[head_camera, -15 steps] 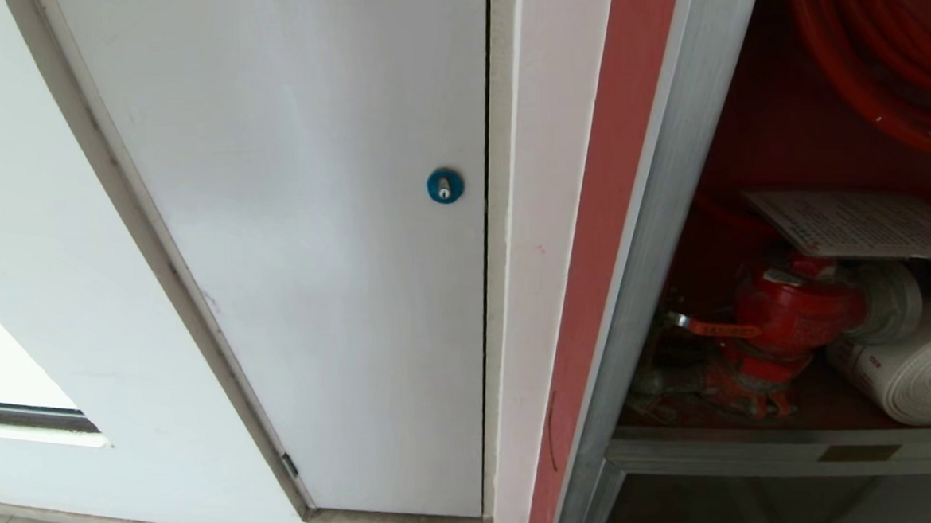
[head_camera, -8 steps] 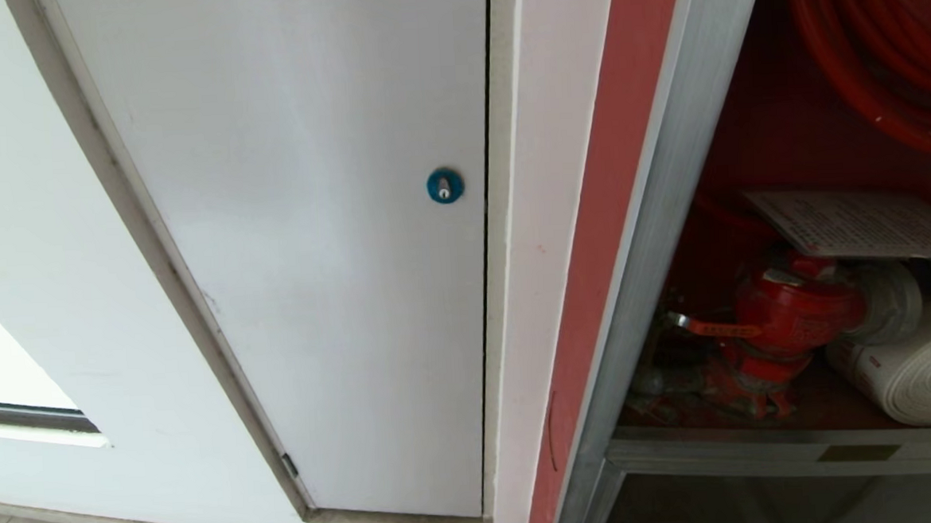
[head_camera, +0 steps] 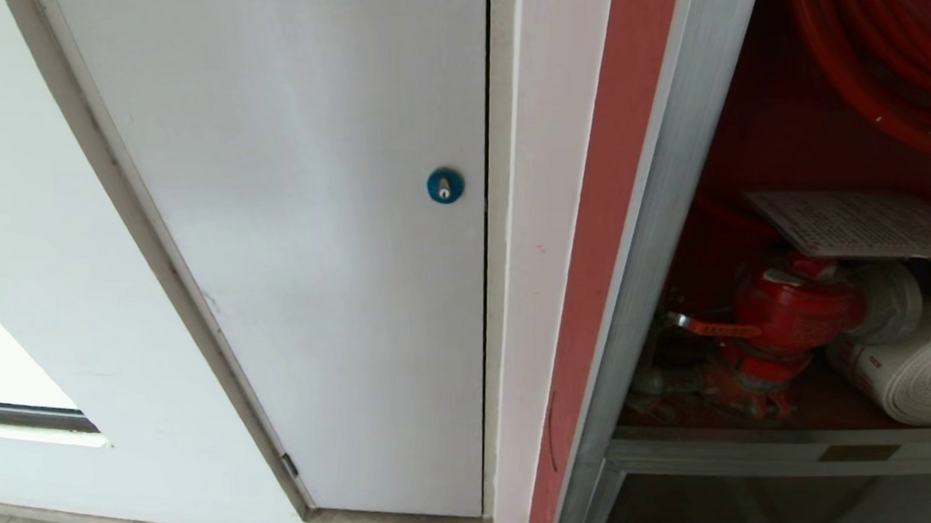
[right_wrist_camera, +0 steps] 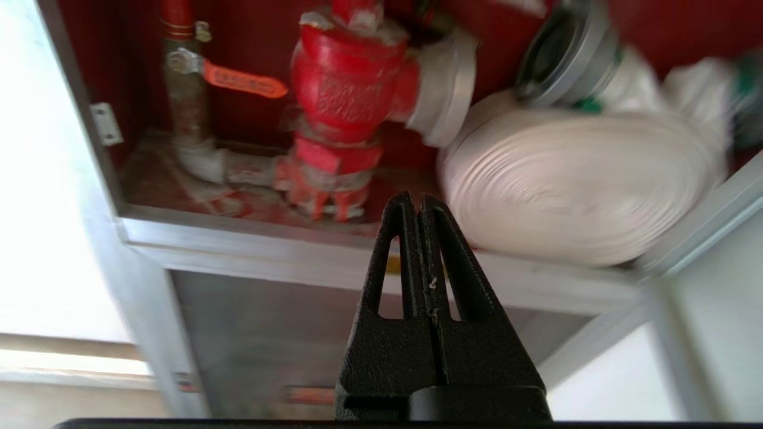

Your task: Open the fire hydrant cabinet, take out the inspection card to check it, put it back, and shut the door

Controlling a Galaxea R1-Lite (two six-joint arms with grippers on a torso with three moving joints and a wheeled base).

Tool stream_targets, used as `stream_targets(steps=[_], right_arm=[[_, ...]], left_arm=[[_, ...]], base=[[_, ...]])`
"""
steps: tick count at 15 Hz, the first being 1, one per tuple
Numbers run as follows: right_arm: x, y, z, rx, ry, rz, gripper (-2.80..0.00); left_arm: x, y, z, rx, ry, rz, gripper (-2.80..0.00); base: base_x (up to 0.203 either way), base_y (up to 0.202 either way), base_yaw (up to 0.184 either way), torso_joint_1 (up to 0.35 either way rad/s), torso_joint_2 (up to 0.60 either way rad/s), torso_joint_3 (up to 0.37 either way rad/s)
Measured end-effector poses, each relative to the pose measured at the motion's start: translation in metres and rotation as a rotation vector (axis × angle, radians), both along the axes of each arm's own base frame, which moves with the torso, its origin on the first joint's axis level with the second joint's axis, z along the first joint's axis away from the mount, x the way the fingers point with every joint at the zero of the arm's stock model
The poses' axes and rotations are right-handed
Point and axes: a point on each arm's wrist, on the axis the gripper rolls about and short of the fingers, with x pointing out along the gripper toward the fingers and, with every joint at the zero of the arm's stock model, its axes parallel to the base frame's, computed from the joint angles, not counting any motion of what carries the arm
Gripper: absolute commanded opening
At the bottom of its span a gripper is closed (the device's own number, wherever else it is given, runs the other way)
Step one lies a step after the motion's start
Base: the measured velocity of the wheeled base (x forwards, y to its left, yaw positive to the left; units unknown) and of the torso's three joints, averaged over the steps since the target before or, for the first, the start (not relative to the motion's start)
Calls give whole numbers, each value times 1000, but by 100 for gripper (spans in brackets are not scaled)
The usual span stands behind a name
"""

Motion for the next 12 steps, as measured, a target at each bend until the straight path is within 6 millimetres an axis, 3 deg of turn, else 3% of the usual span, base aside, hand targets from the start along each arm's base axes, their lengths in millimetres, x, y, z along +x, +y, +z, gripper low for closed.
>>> stream_targets(steps=[6, 12], right_arm=[[16, 0, 45, -152, 72, 4, -280], [40, 0, 77, -380, 325, 45, -280]], left_arm=[[0, 0, 0, 0, 0, -1, -280], [0, 0, 0, 0, 0, 0, -280]], base=[[0, 0, 0, 0, 0, 0], [0, 0, 0, 0, 0, 0]])
